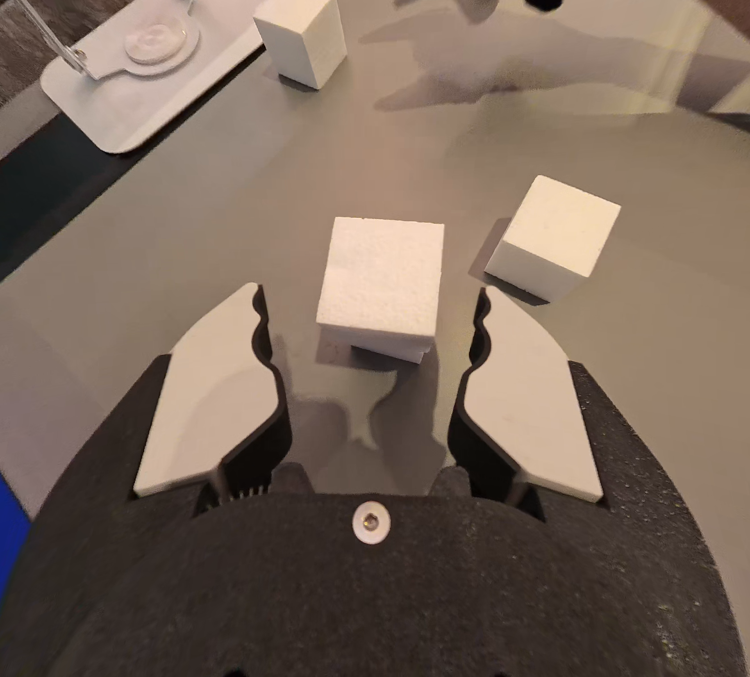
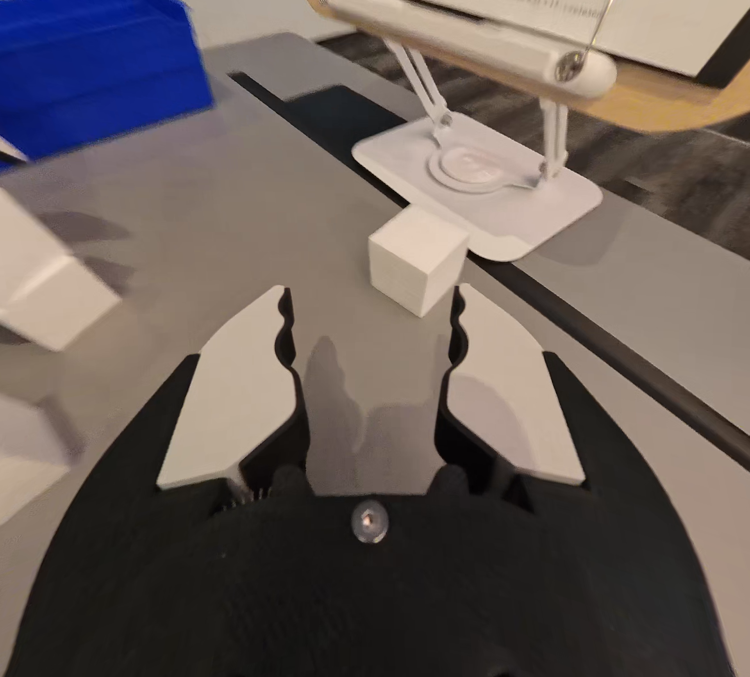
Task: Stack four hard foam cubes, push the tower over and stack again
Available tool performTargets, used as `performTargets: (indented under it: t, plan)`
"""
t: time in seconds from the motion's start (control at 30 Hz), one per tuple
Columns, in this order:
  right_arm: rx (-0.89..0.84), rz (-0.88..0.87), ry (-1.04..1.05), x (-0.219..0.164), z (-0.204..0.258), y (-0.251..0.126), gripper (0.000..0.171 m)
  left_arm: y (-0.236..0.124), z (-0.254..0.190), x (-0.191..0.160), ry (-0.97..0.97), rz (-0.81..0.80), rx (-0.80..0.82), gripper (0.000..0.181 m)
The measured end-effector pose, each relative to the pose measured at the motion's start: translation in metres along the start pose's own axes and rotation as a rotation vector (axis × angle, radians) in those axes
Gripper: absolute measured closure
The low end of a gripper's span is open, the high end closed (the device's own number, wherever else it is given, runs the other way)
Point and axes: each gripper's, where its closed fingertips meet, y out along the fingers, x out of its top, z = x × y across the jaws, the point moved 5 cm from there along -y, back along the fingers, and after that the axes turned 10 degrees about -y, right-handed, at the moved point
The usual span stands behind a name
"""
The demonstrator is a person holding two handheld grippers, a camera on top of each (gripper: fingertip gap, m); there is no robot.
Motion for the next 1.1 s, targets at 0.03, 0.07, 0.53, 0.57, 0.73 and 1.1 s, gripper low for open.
performTargets:
  t: [0.03, 0.07, 0.53, 0.57, 0.73, 1.1]
  plan:
    - [-0.042, 0.042, -0.035, -0.004, 0.0, 0.009, 0.093, -0.005, 0.001, 0.002, 0.002, -0.024, 0.005, 0.084]
    - [-0.102, 0.087, -0.061, -0.008, -0.001, 0.017, 0.09, -0.011, 0.003, 0.004, 0.0, -0.053, 0.019, 0.084]
    - [-0.44, 0.256, 0.16, -0.011, -0.011, 0.079, 0.094, -0.034, 0.033, -0.01, -0.183, -0.25, -0.021, 0.089]
    - [-0.428, 0.27, 0.183, -0.013, -0.012, 0.08, 0.103, -0.033, 0.033, -0.01, -0.188, -0.251, -0.03, 0.089]
    - [-0.385, 0.237, 0.226, -0.015, -0.019, 0.066, 0.113, -0.033, 0.033, -0.011, -0.189, -0.259, -0.026, 0.092]
    - [0.713, -0.214, -0.089, 0.101, 0.1, -0.033, 0.113, -0.049, 0.037, -0.01, -0.22, -0.288, -0.097, 0.09]
